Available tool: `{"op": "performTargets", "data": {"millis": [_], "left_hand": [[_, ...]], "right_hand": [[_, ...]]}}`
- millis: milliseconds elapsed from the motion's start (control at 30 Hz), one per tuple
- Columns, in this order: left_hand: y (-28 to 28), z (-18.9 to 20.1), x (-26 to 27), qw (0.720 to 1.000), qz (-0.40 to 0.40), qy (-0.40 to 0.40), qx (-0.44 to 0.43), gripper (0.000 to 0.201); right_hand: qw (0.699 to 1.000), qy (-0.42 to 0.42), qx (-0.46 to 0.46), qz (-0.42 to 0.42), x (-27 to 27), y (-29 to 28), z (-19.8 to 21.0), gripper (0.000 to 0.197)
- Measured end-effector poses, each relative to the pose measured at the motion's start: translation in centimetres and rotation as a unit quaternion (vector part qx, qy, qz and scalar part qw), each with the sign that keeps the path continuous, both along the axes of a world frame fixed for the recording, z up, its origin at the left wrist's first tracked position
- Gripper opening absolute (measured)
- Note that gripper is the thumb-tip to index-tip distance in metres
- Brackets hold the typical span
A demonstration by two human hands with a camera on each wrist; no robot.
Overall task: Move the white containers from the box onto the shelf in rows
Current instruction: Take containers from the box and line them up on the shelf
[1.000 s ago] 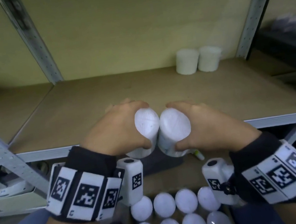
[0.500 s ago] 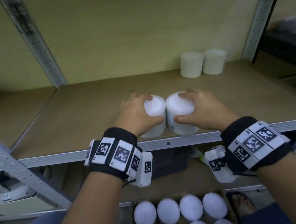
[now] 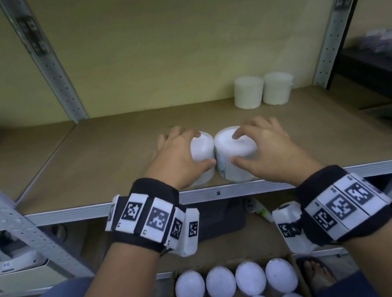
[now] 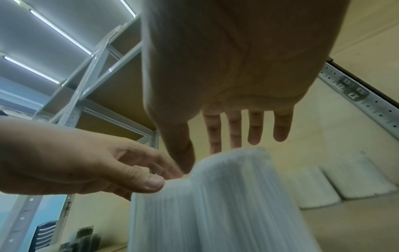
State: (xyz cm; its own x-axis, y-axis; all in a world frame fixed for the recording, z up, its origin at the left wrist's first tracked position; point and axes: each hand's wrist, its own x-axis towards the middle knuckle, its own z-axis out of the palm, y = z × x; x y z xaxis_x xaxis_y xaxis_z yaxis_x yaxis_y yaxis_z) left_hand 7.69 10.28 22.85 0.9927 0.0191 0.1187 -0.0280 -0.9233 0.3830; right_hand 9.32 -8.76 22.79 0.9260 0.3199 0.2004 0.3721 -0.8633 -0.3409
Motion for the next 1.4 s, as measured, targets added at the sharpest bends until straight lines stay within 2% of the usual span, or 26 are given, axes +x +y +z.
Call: {"op": "performTargets", "data": {"millis": [100,167,367,567,1167,1400], "left_hand": [[-0.5,0.4,-1.3,1.000,-0.001,-0.027,-0.006,0.040],[-0.6,0.4,-1.6,1.000,-0.005,-0.025,-0.005,0.032],[-0.6,0.3,-1.1,0.999,0.007,-0.045,-0.026,0.025],[-0.1,0.0,0.7,0.997,0.000,-0.068,-0.034,0.027],[1.1,-0.5,16.7,0.996,0.012,-0.063,-0.065,0.024],[1.5,-0.5,21.7,0.996,0.017,-0.077,-0.043,0.027]], "right_hand": [[1.000,-0.002,0.001,0.018,-0.5,-0.2,0.5,0.030],[0.999,0.008,-0.022,0.030,-0.5,-0.4,0.8,0.025],[0.999,0.011,-0.020,0.026,-0.2,-0.1,1.1,0.022],[1.000,0.023,0.003,0.004,1.5,0.3,1.1,0.022],[0.999,0.015,0.010,-0.047,17.7,3.9,0.2,0.026],[0.999,-0.018,0.020,-0.037,22.5,4.8,0.0,0.024]]}}
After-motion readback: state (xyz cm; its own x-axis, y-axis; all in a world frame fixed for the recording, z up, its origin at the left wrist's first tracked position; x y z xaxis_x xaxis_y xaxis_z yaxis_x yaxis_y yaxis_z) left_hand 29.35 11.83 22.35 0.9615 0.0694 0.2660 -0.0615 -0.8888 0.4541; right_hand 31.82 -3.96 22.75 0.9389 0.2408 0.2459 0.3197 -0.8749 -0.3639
